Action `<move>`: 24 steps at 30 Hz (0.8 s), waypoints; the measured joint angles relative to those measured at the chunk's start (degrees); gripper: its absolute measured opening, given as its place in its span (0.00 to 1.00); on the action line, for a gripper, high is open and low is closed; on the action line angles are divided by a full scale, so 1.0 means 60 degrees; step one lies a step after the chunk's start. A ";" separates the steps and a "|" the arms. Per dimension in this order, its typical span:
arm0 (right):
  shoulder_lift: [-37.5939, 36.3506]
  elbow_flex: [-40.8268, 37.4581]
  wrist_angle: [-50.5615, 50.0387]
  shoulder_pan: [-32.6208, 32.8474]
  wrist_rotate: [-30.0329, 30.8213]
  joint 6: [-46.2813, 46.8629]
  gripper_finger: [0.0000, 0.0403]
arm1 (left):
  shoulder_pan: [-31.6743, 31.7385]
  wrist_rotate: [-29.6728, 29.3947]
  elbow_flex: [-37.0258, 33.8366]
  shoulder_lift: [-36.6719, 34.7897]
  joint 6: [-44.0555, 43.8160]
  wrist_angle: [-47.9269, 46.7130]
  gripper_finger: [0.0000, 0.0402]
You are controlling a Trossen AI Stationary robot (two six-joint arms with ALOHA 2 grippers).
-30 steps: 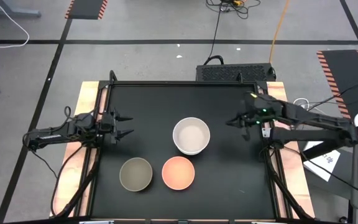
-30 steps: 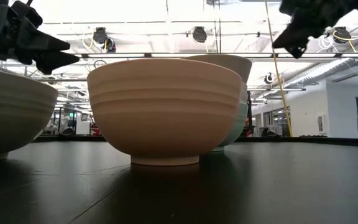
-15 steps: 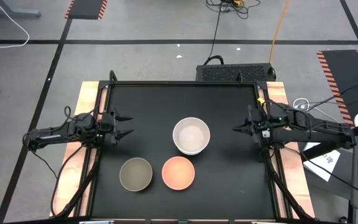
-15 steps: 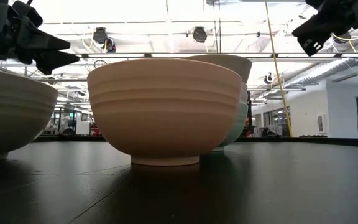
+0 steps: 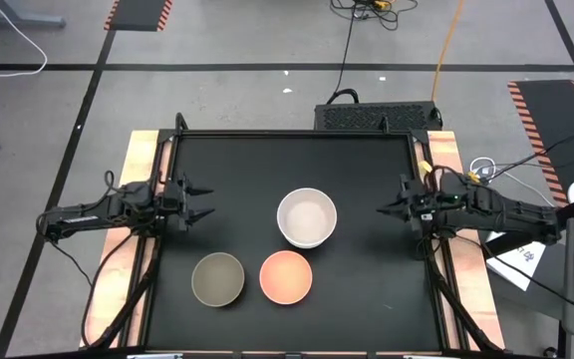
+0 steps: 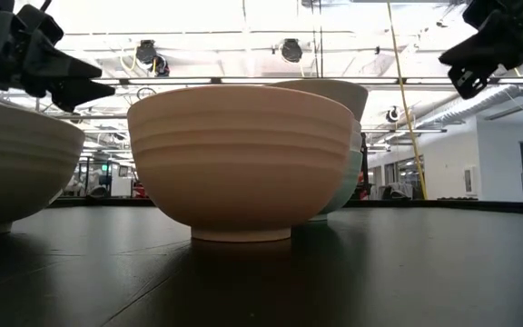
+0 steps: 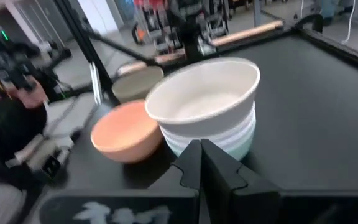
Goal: Nest bowls inside each other
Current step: Stack the light gray bowl on the dirty white bowl
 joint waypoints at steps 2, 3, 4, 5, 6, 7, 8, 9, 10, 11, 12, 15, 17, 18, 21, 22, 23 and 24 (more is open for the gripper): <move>-0.0186 -0.0090 0.0197 0.0000 0.0000 0.0260 0.00 | 0.0000 -0.0009 0.0000 0.0000 0.0004 -0.0152 0.70; -0.0259 -0.0149 0.0279 0.0000 0.0000 0.0349 0.00 | 0.0000 -0.0009 0.0000 0.0000 0.0000 -0.0193 0.70; -0.0326 -0.0194 0.0296 0.0000 0.0000 0.0405 0.00 | 0.0000 -0.0009 0.0000 0.0000 -0.0042 -0.0203 0.70; -0.0394 -0.0255 0.0303 0.0000 0.0003 0.0418 0.00 | 0.0000 -0.0013 0.0000 0.0000 -0.0083 -0.0199 0.70; -0.0462 -0.0317 0.0307 0.0000 0.0000 0.0414 0.00 | 0.0000 -0.0014 0.0000 -0.0002 -0.0138 -0.0199 0.70; -0.0521 -0.0394 0.0337 0.0000 0.0000 0.0417 0.00 | 0.0000 -0.0016 0.0000 0.0000 -0.0143 -0.0203 0.70; -0.0570 -0.0505 0.0429 0.0000 0.0000 0.0445 0.00 | 0.0000 -0.0016 0.0000 0.0000 -0.0143 -0.0198 0.70; -0.0600 -0.0608 0.0537 0.0000 0.0000 0.0516 0.00 | 0.0000 -0.0019 0.0004 0.0000 -0.0142 -0.0185 0.70; -0.0628 -0.0712 0.0669 0.0000 0.0000 0.0627 0.00 | 0.0000 -0.0033 0.0000 0.0000 -0.0132 -0.0188 0.70; -0.0648 -0.0828 0.0793 0.0000 0.0000 0.0728 0.00 | 0.0000 -0.0070 0.0000 0.0000 -0.0123 -0.0189 0.70; -0.0664 -0.0946 0.0955 0.0000 0.0000 0.0833 0.00 | 0.0000 -0.0124 0.0000 0.0000 -0.0202 -0.0143 0.70; -0.0642 -0.1438 0.2345 0.0000 0.0000 0.1435 0.00 | 0.0000 -0.0216 -0.0007 0.0000 -0.0945 0.0805 0.70; -0.0568 -0.1738 0.3886 0.0000 -0.0011 0.1914 0.00 | 0.0000 -0.0216 -0.0007 0.0000 -0.1253 0.1887 0.70; -0.0534 -0.1866 0.4532 0.0000 -0.0015 0.2191 0.00 | 0.0000 -0.0216 -0.0007 -0.0003 -0.1376 0.2349 0.70; -0.0283 -0.2065 0.5115 0.0000 -0.0038 0.2965 0.00 | 0.0000 -0.0213 0.0051 0.0026 -0.1873 0.2992 0.70; -0.0175 -0.2070 0.4898 0.0000 -0.0038 0.3142 0.00 | 0.0000 -0.0192 0.0162 0.0033 -0.2100 0.2834 0.70; -0.0079 -0.2080 0.4660 0.0000 -0.0034 0.3268 0.00 | 0.0000 -0.0180 0.0283 0.0046 -0.2406 0.2634 0.70; 0.0029 -0.2080 0.4458 0.0000 -0.0015 0.3346 0.00 | 0.0000 -0.0192 0.0402 0.0098 -0.2766 0.2502 0.70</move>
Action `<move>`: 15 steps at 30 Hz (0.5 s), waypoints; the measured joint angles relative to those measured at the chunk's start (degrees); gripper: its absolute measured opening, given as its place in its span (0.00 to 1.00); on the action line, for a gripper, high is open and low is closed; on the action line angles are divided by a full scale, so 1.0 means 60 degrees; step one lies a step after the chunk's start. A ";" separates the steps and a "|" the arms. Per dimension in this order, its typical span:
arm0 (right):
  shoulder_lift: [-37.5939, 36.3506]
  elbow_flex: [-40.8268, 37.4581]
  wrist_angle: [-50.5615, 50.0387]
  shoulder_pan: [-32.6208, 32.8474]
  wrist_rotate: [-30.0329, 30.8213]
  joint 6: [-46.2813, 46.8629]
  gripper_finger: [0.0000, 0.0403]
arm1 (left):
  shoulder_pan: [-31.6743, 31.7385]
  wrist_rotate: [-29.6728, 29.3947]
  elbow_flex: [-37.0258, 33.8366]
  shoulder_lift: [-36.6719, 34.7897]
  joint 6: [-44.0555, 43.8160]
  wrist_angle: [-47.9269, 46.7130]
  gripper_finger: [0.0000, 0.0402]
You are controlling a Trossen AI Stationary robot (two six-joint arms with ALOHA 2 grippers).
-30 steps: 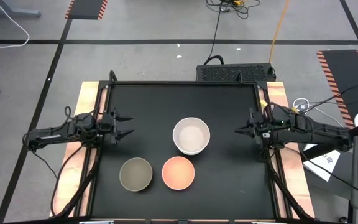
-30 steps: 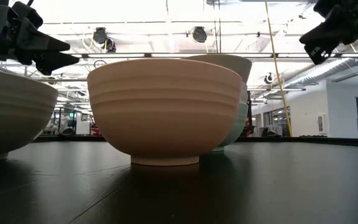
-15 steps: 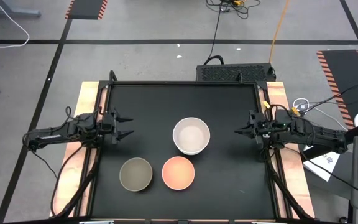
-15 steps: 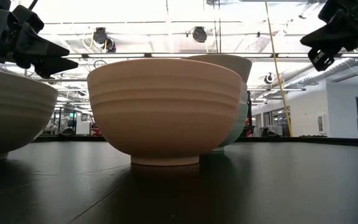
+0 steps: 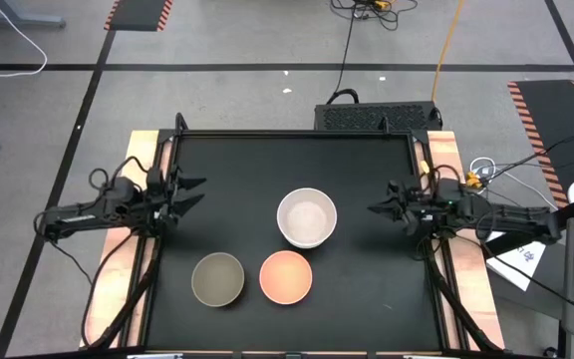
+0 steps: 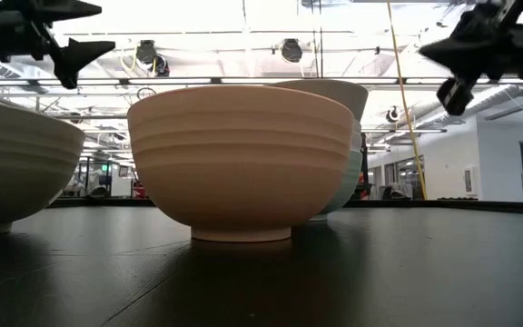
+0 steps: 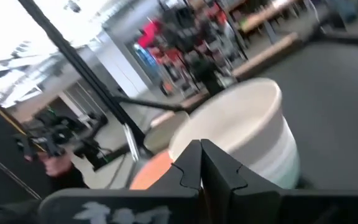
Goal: Nest bowls inside each other
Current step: Stack the light gray bowl on the dirty white bowl
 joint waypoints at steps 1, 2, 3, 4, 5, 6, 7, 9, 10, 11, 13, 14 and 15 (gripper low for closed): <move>0.0112 0.0000 -0.0131 0.0000 0.0031 0.0018 0.00 | 0.0000 -0.0013 0.0099 0.0043 -0.0375 -0.0140 0.70; 0.0228 0.0000 -0.0230 0.0000 0.0065 0.0001 0.00 | 0.0000 0.0016 0.0151 0.0054 -0.0627 -0.0299 0.70; 0.0366 0.0000 -0.0271 0.0000 0.0114 -0.0044 0.00 | 0.0003 0.0122 0.0192 0.0072 -0.0755 -0.0393 0.70; 0.0485 0.0000 -0.0241 0.0000 0.0157 -0.0099 0.00 | 0.0001 0.0215 0.0217 0.0120 -0.0780 -0.0402 0.70; 0.0583 0.0000 -0.0142 0.0000 0.0149 -0.0168 0.00 | 0.0000 0.0263 0.0223 0.0158 -0.0776 -0.0386 0.70; 0.0662 0.0000 0.0075 -0.0004 0.0022 -0.0259 0.00 | 0.0000 0.0317 0.0225 0.0169 -0.0717 -0.0434 0.70; 0.0744 0.0000 0.0404 -0.0007 -0.0149 -0.0409 0.00 | 0.0003 0.0410 0.0225 0.0171 -0.0549 -0.0517 0.70; 0.0802 0.0000 0.1141 -0.0005 -0.0362 -0.0726 0.00 | 0.0004 0.0731 0.0225 0.0197 -0.0078 -0.0711 0.70; 0.0799 0.0000 0.1534 0.0000 -0.0396 -0.0838 0.00 | 0.0004 0.0867 0.0225 0.0204 0.0071 -0.0826 0.70; 0.0796 0.0000 0.1898 0.0000 -0.0420 -0.0877 0.00 | 0.0001 0.0962 0.0225 0.0204 0.0170 -0.0921 0.70; 0.0796 0.0007 0.2226 -0.0002 -0.0458 -0.0722 0.00 | 0.0001 0.0981 0.0225 0.0200 0.0323 -0.1093 0.70; 0.0796 0.0007 0.2210 -0.0002 -0.0478 -0.0643 0.00 | 0.0004 0.0980 0.0225 0.0200 0.0397 -0.1167 0.70; 0.0803 0.0007 0.2156 0.0000 -0.0488 -0.0613 0.00 | 0.0002 0.0982 0.0225 0.0202 0.0476 -0.1225 0.70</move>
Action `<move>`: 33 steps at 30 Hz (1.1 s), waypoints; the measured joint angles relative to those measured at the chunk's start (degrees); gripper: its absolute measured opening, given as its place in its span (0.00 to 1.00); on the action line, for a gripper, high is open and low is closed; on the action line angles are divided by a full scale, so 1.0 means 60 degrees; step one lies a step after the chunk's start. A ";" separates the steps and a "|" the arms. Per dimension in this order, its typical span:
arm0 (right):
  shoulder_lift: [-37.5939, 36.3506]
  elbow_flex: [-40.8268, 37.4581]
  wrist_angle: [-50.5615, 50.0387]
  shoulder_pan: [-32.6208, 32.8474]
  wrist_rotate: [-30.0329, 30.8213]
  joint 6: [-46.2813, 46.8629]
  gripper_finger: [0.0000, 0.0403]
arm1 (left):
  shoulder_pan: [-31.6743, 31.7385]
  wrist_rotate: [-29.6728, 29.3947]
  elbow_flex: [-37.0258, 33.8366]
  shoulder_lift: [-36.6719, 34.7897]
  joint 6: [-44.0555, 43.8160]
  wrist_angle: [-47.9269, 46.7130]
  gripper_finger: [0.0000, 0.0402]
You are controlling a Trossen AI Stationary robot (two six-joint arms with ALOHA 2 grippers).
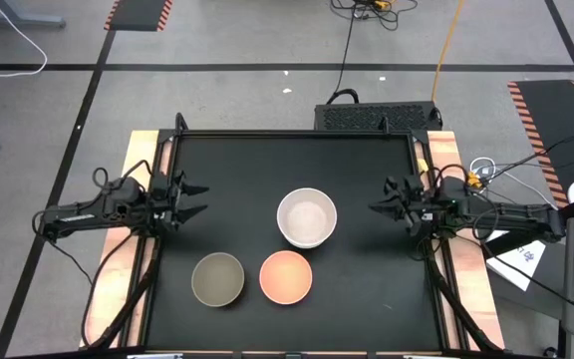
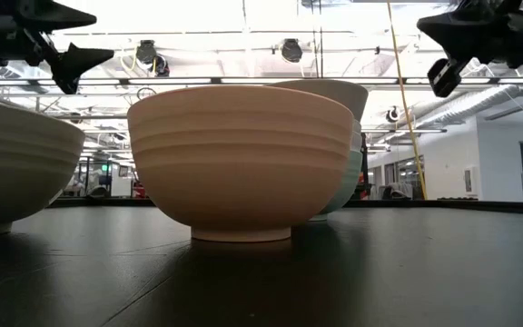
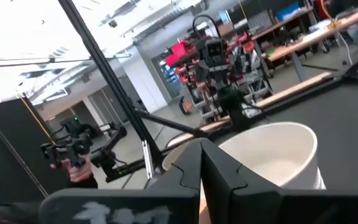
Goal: Nest bowls inside each other
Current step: Stack the light gray bowl on the dirty white bowl
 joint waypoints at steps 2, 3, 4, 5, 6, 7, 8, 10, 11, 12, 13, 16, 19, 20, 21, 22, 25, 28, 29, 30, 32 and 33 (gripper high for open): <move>0.0015 0.0000 -0.0258 0.0000 -0.0019 -0.0031 0.00 | -0.0002 0.0002 0.0000 -0.0001 0.0150 -0.0181 0.70; 0.0021 0.0000 -0.0427 0.0000 -0.0029 -0.0098 0.00 | -0.0002 0.0006 0.0000 -0.0001 0.0225 -0.0339 0.70; 0.0025 0.0000 -0.0624 -0.0001 -0.0045 -0.0225 0.00 | -0.0002 0.0006 0.0000 0.0002 0.0292 -0.0512 0.70; 0.0025 0.0000 -0.0774 0.0000 -0.0054 -0.0376 0.00 | -0.0002 0.0006 0.0000 0.0003 0.0338 -0.0639 0.70; 0.0022 0.0000 -0.0900 0.0000 -0.0061 -0.0550 0.00 | -0.0002 0.0006 0.0000 0.0003 0.0368 -0.0778 0.70; 0.0018 0.0000 -0.1032 0.0000 -0.0065 -0.0713 0.00 | -0.0002 0.0004 0.0000 0.0003 0.0368 -0.0930 0.70; 0.0024 0.0000 -0.1145 -0.0001 -0.0068 -0.0878 0.00 | -0.0002 0.0002 0.0000 0.0003 0.0336 -0.1084 0.70; 0.0027 0.0000 -0.1321 0.0000 -0.0069 -0.1159 0.00 | -0.0002 0.0002 0.0000 0.0003 0.0287 -0.1344 0.70; 0.0025 0.0000 -0.1398 0.0000 -0.0070 -0.1286 0.00 | -0.0002 -0.0001 0.0000 0.0003 0.0286 -0.1470 0.70; 0.0025 0.0000 -0.1463 0.0000 -0.0072 -0.1411 0.00 | -0.0002 -0.0001 0.0000 0.0003 0.0283 -0.1622 0.70; 0.0028 0.0000 -0.1511 -0.0001 -0.0074 -0.1527 0.00 | -0.0002 -0.0001 0.0000 0.0003 0.0266 -0.1737 0.70; 0.0033 0.0000 -0.1493 0.0000 -0.0072 -0.1566 0.00 | -0.0002 0.0029 0.0000 0.0004 0.0232 -0.1917 0.70; 0.0028 0.0000 -0.1369 0.0000 -0.0076 -0.1569 0.00 | -0.0002 0.0565 0.0000 0.0006 0.0342 -0.1871 0.70; 0.0027 0.0000 -0.1364 0.0000 -0.0076 -0.1571 0.00 | -0.0002 0.0738 0.0000 0.0006 0.0363 -0.1832 0.70; 0.0029 0.0000 -0.1368 0.0000 -0.0076 -0.1599 0.00 | -0.0002 0.0873 0.0000 0.0006 0.0347 -0.1779 0.70; 0.0033 0.0000 -0.1368 0.0000 -0.0076 -0.1621 0.00 | -0.0002 0.1005 0.0000 0.0006 0.0229 -0.1747 0.70; 0.0029 0.0000 -0.1368 0.0000 -0.0076 -0.1635 0.00 | -0.0003 0.1360 0.0004 0.0114 -0.0361 -0.1835 0.70; 0.0031 0.0000 -0.1371 0.0000 -0.0078 -0.1638 0.00 | -0.0119 0.1491 0.0004 0.0483 -0.1215 -0.2132 0.70; 0.0030 0.0000 -0.1373 0.0000 -0.0080 -0.1642 0.00 | -0.0209 0.1492 0.0004 0.0666 -0.1366 -0.2218 0.70; 0.0032 0.0000 -0.1371 0.0000 -0.0080 -0.1677 0.00 | -0.0310 0.1487 0.0004 0.0864 -0.1442 -0.2313 0.70; 0.0033 0.0000 -0.1371 0.0000 -0.0080 -0.1737 0.00 | -0.0528 0.1392 0.0006 0.1288 -0.1531 -0.2312 0.70; 0.0031 0.0000 -0.1371 0.0000 -0.0080 -0.1764 0.00 | -0.0627 0.1287 0.0005 0.1499 -0.1611 -0.2214 0.70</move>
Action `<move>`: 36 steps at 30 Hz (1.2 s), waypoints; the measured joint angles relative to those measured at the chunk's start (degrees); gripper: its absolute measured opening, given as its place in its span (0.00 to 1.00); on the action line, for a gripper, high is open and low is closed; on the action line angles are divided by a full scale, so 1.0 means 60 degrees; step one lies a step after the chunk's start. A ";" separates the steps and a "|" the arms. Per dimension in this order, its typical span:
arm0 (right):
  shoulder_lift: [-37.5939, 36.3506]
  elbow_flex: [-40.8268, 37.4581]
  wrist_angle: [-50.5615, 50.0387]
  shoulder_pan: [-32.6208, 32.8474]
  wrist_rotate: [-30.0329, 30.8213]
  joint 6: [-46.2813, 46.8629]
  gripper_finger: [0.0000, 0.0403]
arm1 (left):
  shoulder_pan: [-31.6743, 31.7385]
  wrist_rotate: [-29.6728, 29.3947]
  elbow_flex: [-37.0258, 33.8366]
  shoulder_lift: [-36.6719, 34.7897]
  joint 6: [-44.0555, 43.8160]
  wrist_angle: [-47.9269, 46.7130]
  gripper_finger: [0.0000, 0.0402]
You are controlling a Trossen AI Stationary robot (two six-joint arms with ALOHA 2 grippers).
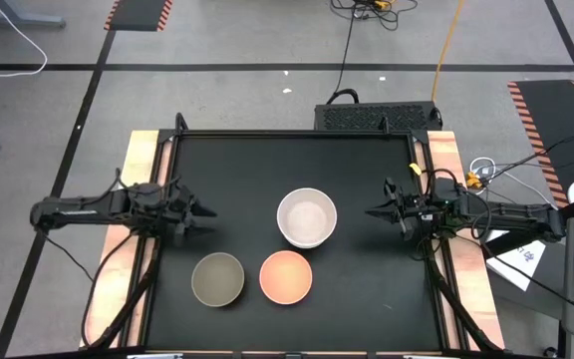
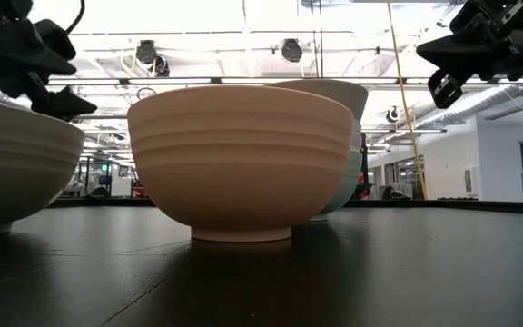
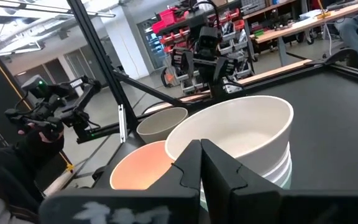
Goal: Nest bowls inside each other
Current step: Stack the light gray bowl on the dirty white bowl
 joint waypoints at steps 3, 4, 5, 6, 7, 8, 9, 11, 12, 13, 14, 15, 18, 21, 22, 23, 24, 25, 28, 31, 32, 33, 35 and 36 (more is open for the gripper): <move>0.0001 0.0000 -0.0003 0.0000 0.0000 -0.0013 0.00 | -0.0214 0.0004 -0.0001 0.0552 -0.0070 0.0705 0.71; -0.0002 0.0000 -0.0002 0.0000 0.0000 -0.0013 0.00 | -0.0279 0.0091 0.0003 0.0710 -0.0072 0.0926 0.73; 0.0000 0.0000 -0.0008 0.0000 -0.0002 -0.0008 0.00 | -0.0347 0.0198 0.0006 0.0878 -0.0142 0.1041 0.74; 0.0002 0.0000 -0.0026 0.0000 0.0000 0.0029 0.00 | -0.0408 0.0254 0.0006 0.1025 -0.0283 0.1056 0.76; 0.0001 0.0000 -0.0048 0.0000 0.0000 0.0071 0.00 | -0.0467 0.0322 0.0006 0.1156 -0.0462 0.1040 0.78; -0.0002 0.0004 -0.0073 0.0000 -0.0004 0.0118 0.00 | -0.0538 0.0428 0.0006 0.1285 -0.0602 0.1022 0.81; 0.0002 0.0004 -0.0087 0.0000 -0.0004 0.0140 0.00 | -0.0611 0.0514 0.0004 0.1418 -0.0746 0.1014 0.83; -0.0001 0.0004 -0.0087 0.0000 -0.0007 0.0140 0.00 | -0.0753 0.0550 0.0004 0.1654 -0.1202 0.0888 0.88; -0.0002 0.0004 -0.0087 0.0000 -0.0007 0.0132 0.00 | -0.0806 0.0552 0.0003 0.1758 -0.1387 0.0884 0.90; 0.0002 0.0004 -0.0087 -0.0001 -0.0007 0.0108 0.00 | -0.0849 0.0555 0.0003 0.1854 -0.1520 0.0913 0.93; 0.0002 0.0004 -0.0087 0.0000 -0.0008 0.0071 0.00 | -0.0874 0.0554 0.0003 0.1938 -0.1617 0.0911 0.94; 0.0002 0.0004 -0.0086 0.0000 -0.0008 0.0049 0.00 | -0.0894 0.0552 0.0037 0.2015 -0.1685 0.0811 0.96; 0.0002 0.0004 -0.0091 0.0000 -0.0011 0.0046 0.00 | -0.0965 0.0523 0.0420 0.2289 -0.1876 0.0167 0.97; 0.0002 0.0004 -0.0112 0.0000 -0.0011 0.0053 0.00 | -0.1074 0.0197 0.1121 0.2662 -0.1923 -0.0952 0.97; 0.0002 0.0004 -0.0138 0.0000 -0.0011 0.0053 0.00 | -0.1122 0.0034 0.1439 0.2828 -0.1924 -0.1377 0.97; 0.0002 0.0004 -0.0158 0.0000 -0.0011 0.0053 0.00 | -0.1194 -0.0112 0.1771 0.2994 -0.1924 -0.1744 0.97; 0.0002 0.0004 -0.0180 -0.0001 -0.0011 0.0053 0.00 | -0.1277 -0.0254 0.2118 0.3175 -0.1921 -0.2100 0.97; -0.0002 0.0004 -0.0222 -0.0001 -0.0011 0.0053 0.00 | -0.1385 -0.0383 0.2441 0.3370 -0.1926 -0.2412 0.97; 0.0002 0.0004 -0.0376 -0.0003 -0.0014 0.0027 0.00 | -0.1774 -0.0710 0.3248 0.4045 -0.2149 -0.3026 0.97; 0.0002 0.0004 -0.0551 -0.0004 -0.0013 -0.0024 0.00 | -0.2251 -0.0800 0.3763 0.4838 -0.2642 -0.3664 0.97; 0.0002 0.0004 -0.0590 -0.0001 -0.0013 -0.0041 0.00 | -0.2417 -0.0801 0.3874 0.5122 -0.2836 -0.3895 0.97; 0.0002 0.0004 -0.0593 -0.0004 -0.0011 -0.0047 0.00 | -0.2577 -0.0846 0.3960 0.5403 -0.3069 -0.4151 0.97; 0.0002 0.0004 -0.0579 0.0000 -0.0011 -0.0049 0.00 | -0.2854 -0.0969 0.4045 0.5990 -0.3461 -0.4565 0.97; 0.0002 0.0004 -0.0579 0.0000 -0.0011 -0.0049 0.00 | -0.2980 -0.0997 0.4066 0.6261 -0.3523 -0.4635 0.97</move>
